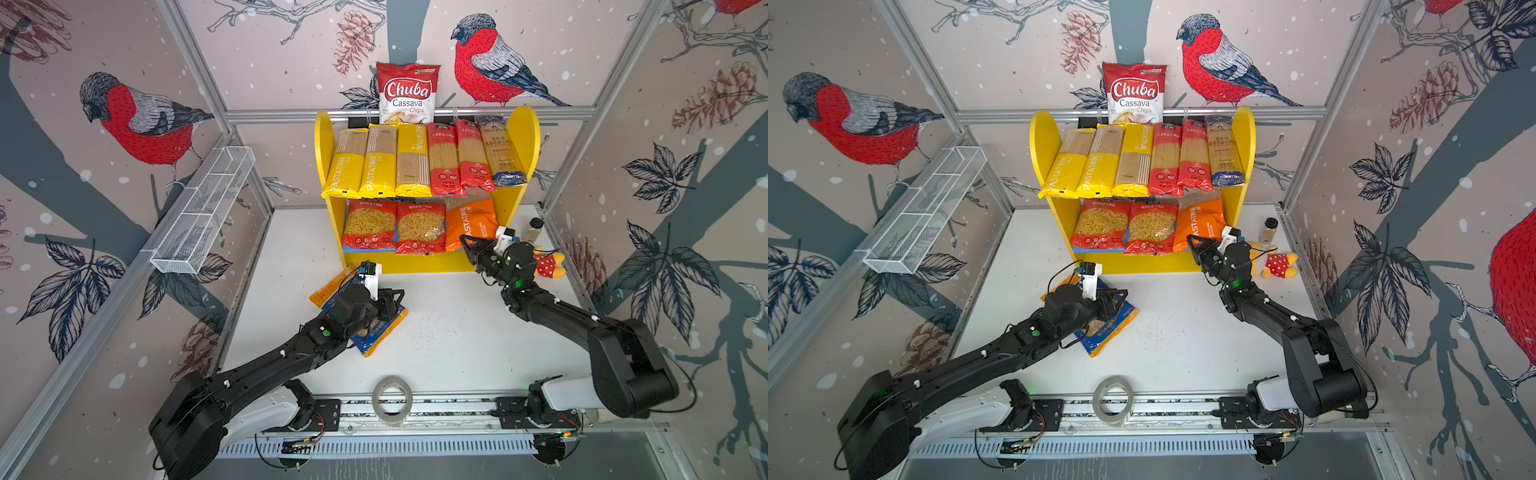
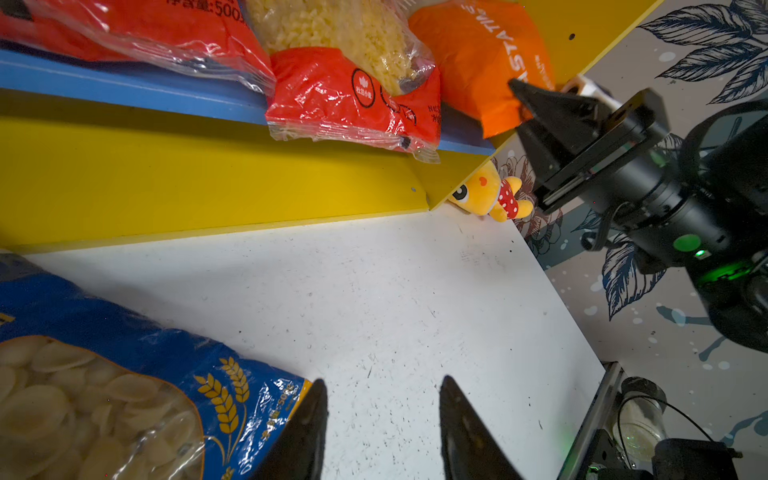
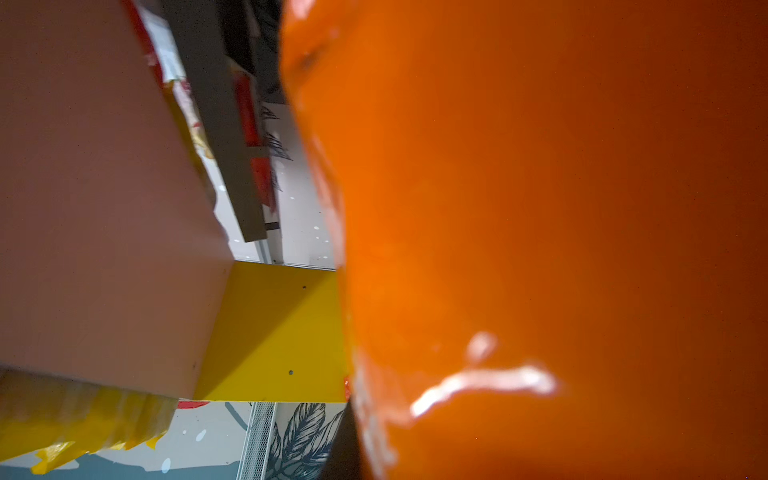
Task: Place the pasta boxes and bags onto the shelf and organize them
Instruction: 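Push the orange bag onto the lower shelf beside the red bags with the right gripper, then open the right gripper and withdraw it from the shelf toward the blue bag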
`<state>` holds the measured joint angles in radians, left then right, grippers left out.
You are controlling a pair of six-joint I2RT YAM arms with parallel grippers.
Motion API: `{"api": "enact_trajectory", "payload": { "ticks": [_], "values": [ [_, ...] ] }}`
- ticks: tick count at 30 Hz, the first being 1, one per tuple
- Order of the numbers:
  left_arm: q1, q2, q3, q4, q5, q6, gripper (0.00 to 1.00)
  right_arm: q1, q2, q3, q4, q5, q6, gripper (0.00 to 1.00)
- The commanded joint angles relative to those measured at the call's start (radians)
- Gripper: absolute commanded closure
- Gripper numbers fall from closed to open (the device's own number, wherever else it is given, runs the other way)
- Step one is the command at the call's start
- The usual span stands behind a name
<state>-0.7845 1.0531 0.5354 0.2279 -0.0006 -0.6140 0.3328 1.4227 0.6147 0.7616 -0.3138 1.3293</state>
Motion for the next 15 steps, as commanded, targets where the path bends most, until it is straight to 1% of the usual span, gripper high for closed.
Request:
{"api": "enact_trajectory", "payload": {
  "ticks": [1, 3, 5, 9, 12, 15],
  "values": [
    [0.002, 0.016, 0.003, 0.037, 0.009, -0.003, 0.56, -0.006, 0.03, -0.06, 0.094, -0.03, 0.094, 0.87],
    [0.002, 0.025, 0.012, 0.032, 0.016, -0.003, 0.56, -0.006, 0.04, -0.084, 0.145, -0.03, 0.121, 0.87],
    [0.002, 0.028, 0.013, 0.031, 0.017, -0.002, 0.56, 0.004, 0.045, -0.062, 0.132, -0.037, 0.112, 0.87],
    [0.002, 0.026, 0.011, 0.033, 0.01, -0.001, 0.56, 0.012, 0.066, 0.055, 0.094, -0.105, 0.059, 0.88],
    [0.002, 0.025, 0.012, 0.031, 0.01, -0.002, 0.56, 0.005, 0.064, 0.146, 0.006, -0.119, -0.025, 0.89],
    [0.002, 0.017, 0.014, 0.021, 0.002, 0.0, 0.56, -0.017, 0.075, 0.164, -0.036, -0.129, -0.058, 0.89]
  ]
}}
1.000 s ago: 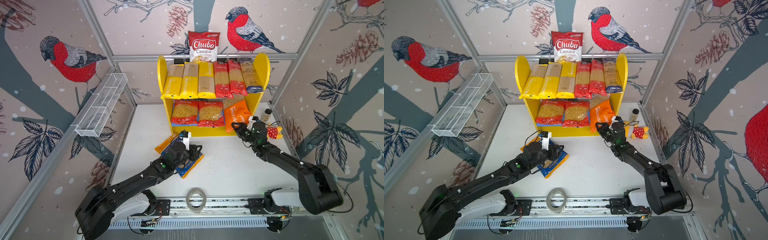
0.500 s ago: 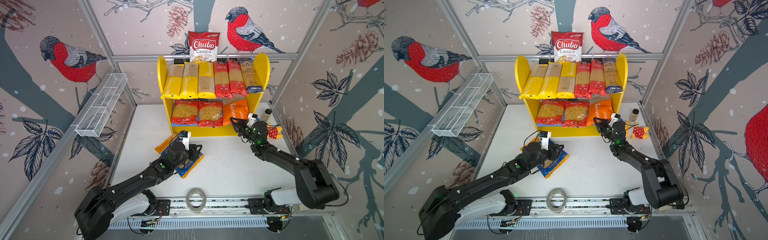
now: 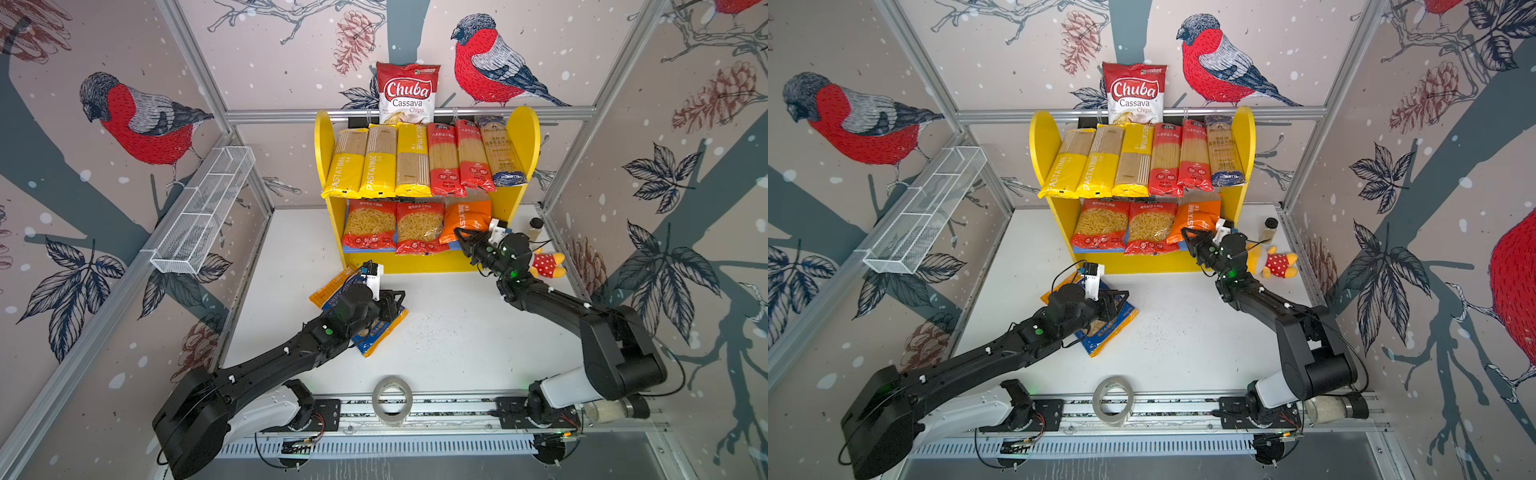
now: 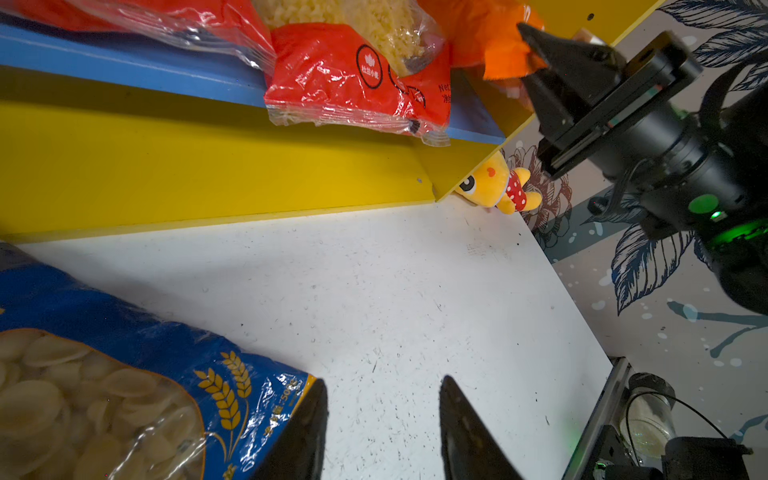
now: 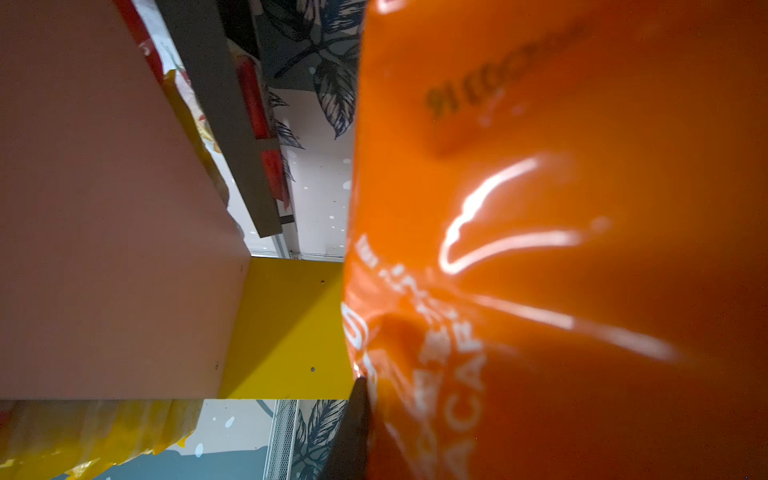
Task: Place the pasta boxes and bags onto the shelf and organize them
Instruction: 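Open the right gripper and withdraw it from the shelf toward the blue bag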
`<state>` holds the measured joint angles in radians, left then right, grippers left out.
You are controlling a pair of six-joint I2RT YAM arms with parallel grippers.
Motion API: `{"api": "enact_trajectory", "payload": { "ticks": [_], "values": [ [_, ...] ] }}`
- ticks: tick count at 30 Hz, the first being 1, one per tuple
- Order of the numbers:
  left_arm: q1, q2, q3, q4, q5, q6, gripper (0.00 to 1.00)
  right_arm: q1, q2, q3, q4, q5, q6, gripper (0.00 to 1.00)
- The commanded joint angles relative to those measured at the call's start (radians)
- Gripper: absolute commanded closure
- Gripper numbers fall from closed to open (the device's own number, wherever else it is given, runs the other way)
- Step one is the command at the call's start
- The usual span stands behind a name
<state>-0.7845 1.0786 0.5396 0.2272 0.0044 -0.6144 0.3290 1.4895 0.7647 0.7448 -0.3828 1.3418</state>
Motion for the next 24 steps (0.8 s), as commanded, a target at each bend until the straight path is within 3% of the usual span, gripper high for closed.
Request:
{"api": "enact_trajectory", "payload": {
  "ticks": [1, 6, 10, 19, 24],
  "values": [
    [0.002, -0.012, 0.008, 0.016, -0.008, 0.002, 0.56, -0.024, 0.018, 0.0, -0.019, -0.069, -0.068, 0.9],
    [0.015, -0.036, 0.011, -0.016, -0.034, 0.01, 0.56, -0.071, 0.044, -0.116, 0.016, -0.084, -0.052, 0.88],
    [0.042, -0.046, 0.036, -0.063, -0.034, 0.025, 0.54, -0.061, 0.022, -0.092, -0.086, -0.073, -0.14, 0.82],
    [0.124, -0.066, 0.054, -0.158, -0.044, -0.016, 0.46, -0.056, -0.108, -0.112, -0.22, -0.061, -0.221, 0.52],
    [0.197, -0.112, 0.029, -0.239, -0.085, -0.063, 0.4, 0.019, -0.232, -0.199, -0.33, 0.02, -0.261, 0.48]
  ]
}}
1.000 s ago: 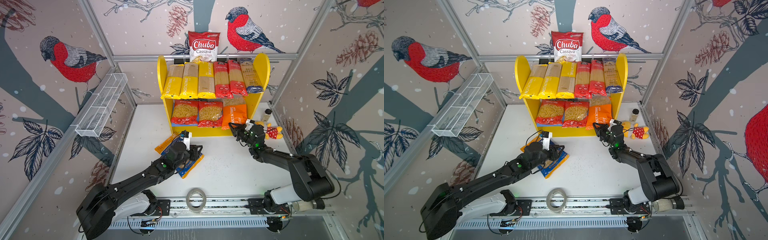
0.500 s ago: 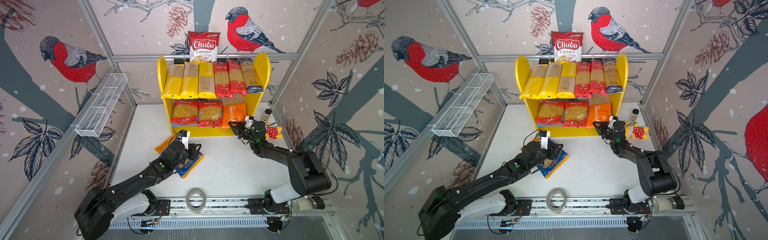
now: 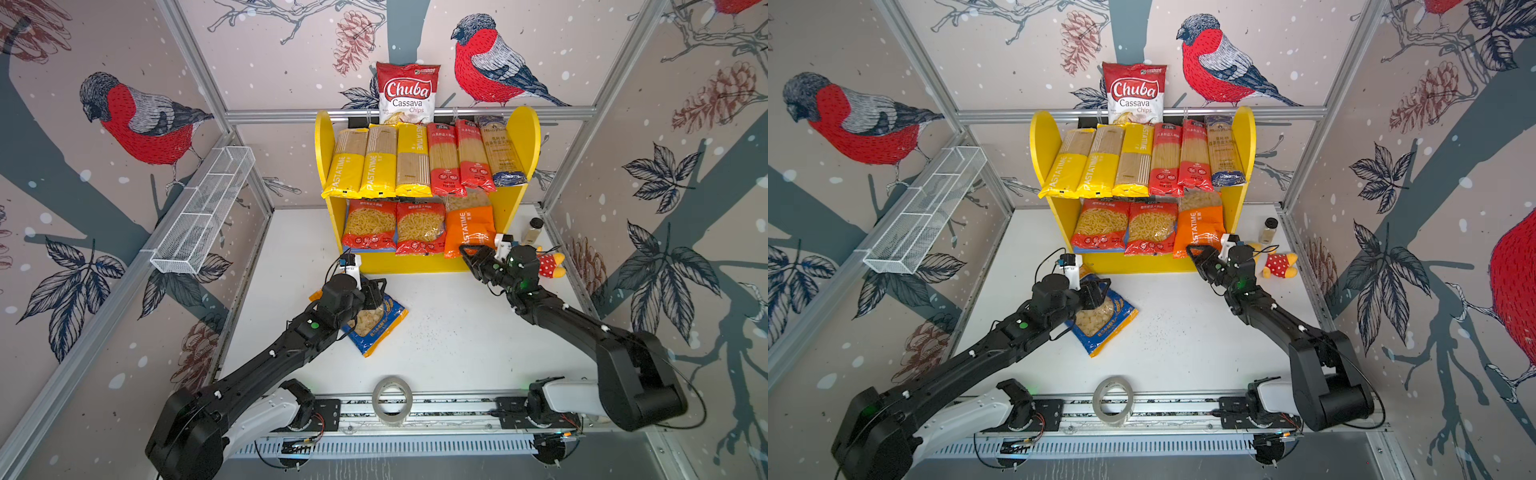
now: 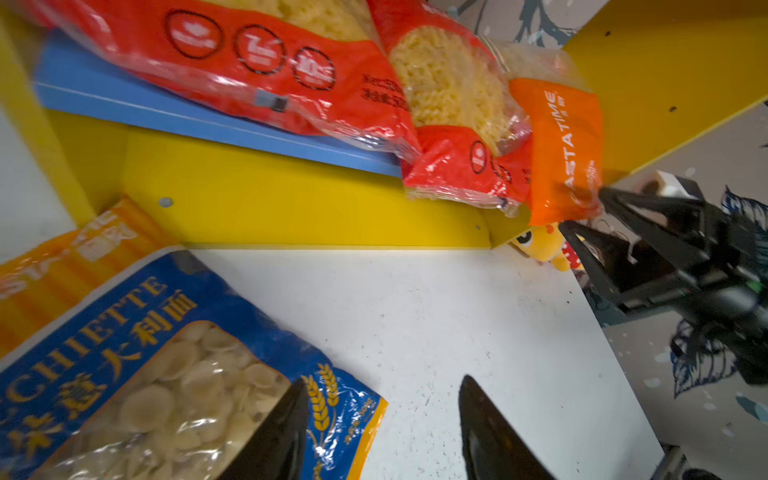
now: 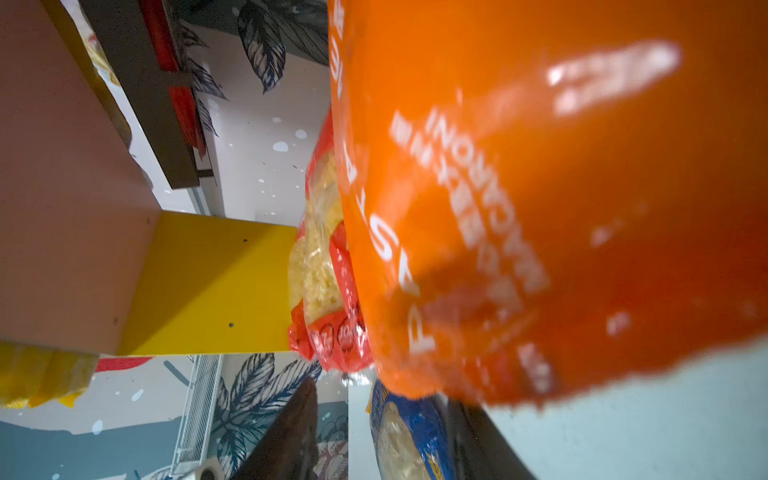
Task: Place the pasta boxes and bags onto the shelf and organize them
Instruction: 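Open the right gripper and withdraw it from the shelf toward the blue bag, then close both grippers on the blue orecchiette bag's edges from either side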
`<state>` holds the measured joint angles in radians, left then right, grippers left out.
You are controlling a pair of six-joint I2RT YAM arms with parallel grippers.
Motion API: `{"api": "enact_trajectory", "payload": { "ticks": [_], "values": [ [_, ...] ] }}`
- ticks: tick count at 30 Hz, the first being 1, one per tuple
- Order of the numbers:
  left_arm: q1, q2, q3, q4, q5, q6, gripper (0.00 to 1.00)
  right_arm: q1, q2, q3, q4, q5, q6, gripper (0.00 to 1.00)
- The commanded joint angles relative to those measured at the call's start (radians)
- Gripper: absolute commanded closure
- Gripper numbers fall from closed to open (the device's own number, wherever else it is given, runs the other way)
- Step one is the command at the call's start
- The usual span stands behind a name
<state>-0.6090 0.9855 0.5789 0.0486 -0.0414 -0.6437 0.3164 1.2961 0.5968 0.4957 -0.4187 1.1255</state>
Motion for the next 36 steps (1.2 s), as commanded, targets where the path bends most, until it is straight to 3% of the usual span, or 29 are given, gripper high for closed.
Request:
{"api": "enact_trajectory", "payload": {
  "ticks": [1, 8, 16, 26, 29, 33, 36],
  "values": [
    [0.034, -0.029, -0.017, -0.079, -0.054, -0.044, 0.39, 0.064, -0.074, -0.051, -0.106, 0.08, -0.049, 0.48],
    [0.109, -0.06, -0.067, -0.29, -0.19, -0.174, 0.33, 0.315, -0.111, -0.121, -0.238, 0.203, -0.109, 0.46],
    [0.121, -0.19, -0.17, -0.398, -0.316, -0.283, 0.22, 0.515, 0.145, 0.048, -0.353, 0.183, -0.292, 0.42],
    [0.121, -0.295, -0.268, -0.371, -0.271, -0.341, 0.2, 0.574, 0.439, 0.211, -0.256, 0.091, -0.315, 0.43],
    [0.121, -0.292, -0.286, -0.322, -0.243, -0.343, 0.2, 0.572, 0.483, 0.225, -0.197, 0.047, -0.292, 0.5],
    [0.12, -0.255, -0.306, -0.255, -0.195, -0.348, 0.22, 0.568, 0.5, 0.234, -0.17, 0.029, -0.278, 0.81],
    [0.12, -0.233, -0.307, -0.222, -0.166, -0.334, 0.22, 0.553, 0.463, 0.198, -0.163, 0.029, -0.269, 0.91]
  ]
}}
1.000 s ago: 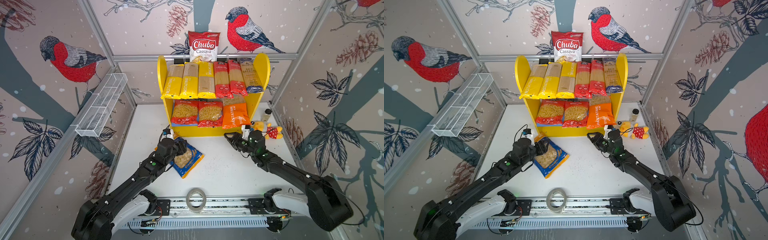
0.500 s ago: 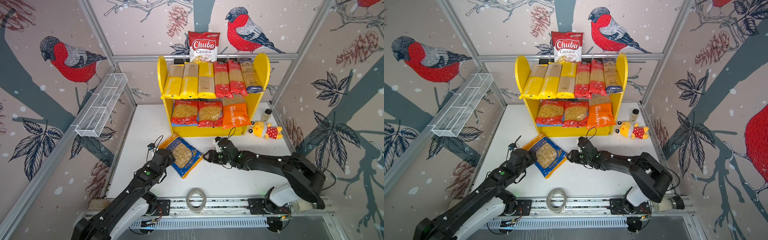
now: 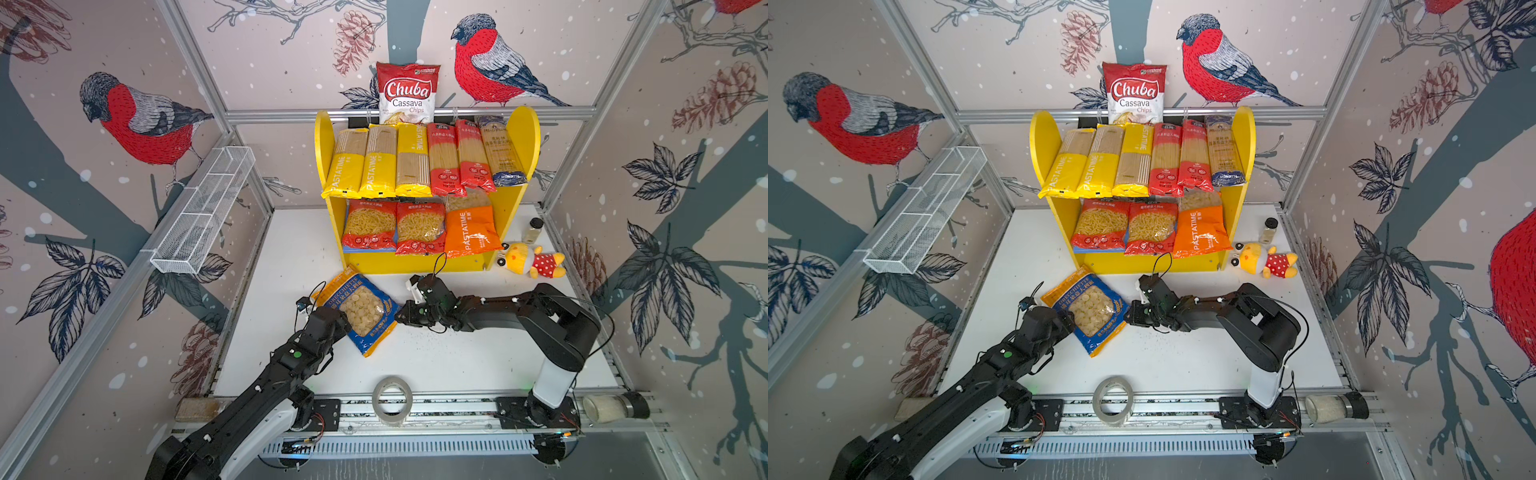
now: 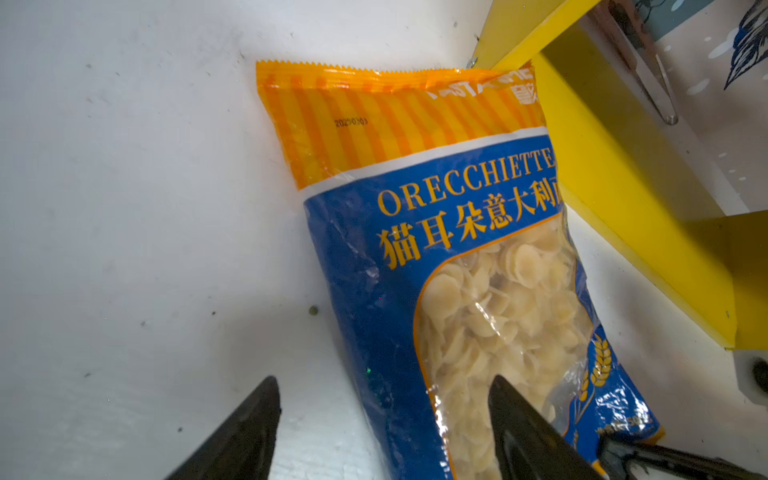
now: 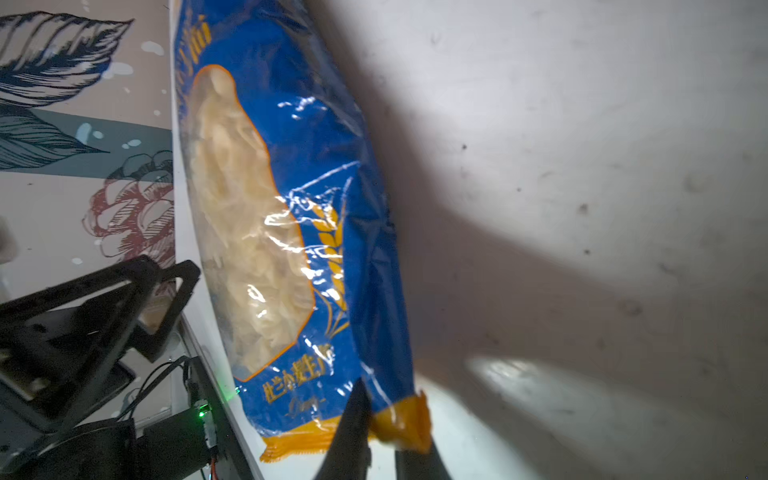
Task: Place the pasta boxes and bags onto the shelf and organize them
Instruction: 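Close both grippers on the blue orecchiette bag's edges from either side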
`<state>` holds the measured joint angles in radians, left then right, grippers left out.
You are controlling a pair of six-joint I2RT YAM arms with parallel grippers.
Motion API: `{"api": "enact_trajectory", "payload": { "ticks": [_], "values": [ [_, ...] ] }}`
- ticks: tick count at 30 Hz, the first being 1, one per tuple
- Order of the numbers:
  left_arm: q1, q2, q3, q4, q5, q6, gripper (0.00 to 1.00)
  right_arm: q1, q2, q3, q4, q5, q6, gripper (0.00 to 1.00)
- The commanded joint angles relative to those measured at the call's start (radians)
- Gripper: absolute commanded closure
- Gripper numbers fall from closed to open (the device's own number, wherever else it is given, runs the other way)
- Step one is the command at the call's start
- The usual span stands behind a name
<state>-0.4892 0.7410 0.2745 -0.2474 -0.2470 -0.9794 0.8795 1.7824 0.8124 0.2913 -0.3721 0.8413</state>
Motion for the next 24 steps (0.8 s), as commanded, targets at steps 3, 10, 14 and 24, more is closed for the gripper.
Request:
{"api": "enact_trajectory", "payload": {
  "ticks": [3, 10, 14, 24],
  "values": [
    [-0.003, 0.031, -0.011, 0.117, 0.07, 0.003, 0.22, -0.051, -0.088, -0.084, 0.043, -0.016, 0.024, 0.97],
    [-0.122, 0.109, 0.006, 0.233, 0.063, -0.029, 0.22, -0.214, -0.347, -0.307, -0.038, -0.003, 0.048, 1.0],
    [-0.172, 0.197, 0.009, 0.356, 0.103, -0.038, 0.22, -0.237, -0.484, -0.375, -0.149, 0.045, 0.036, 0.99],
    [-0.207, 0.386, 0.057, 0.512, 0.229, 0.019, 0.26, -0.115, -0.524, -0.328, -0.326, 0.064, -0.076, 0.67]
  ]
}}
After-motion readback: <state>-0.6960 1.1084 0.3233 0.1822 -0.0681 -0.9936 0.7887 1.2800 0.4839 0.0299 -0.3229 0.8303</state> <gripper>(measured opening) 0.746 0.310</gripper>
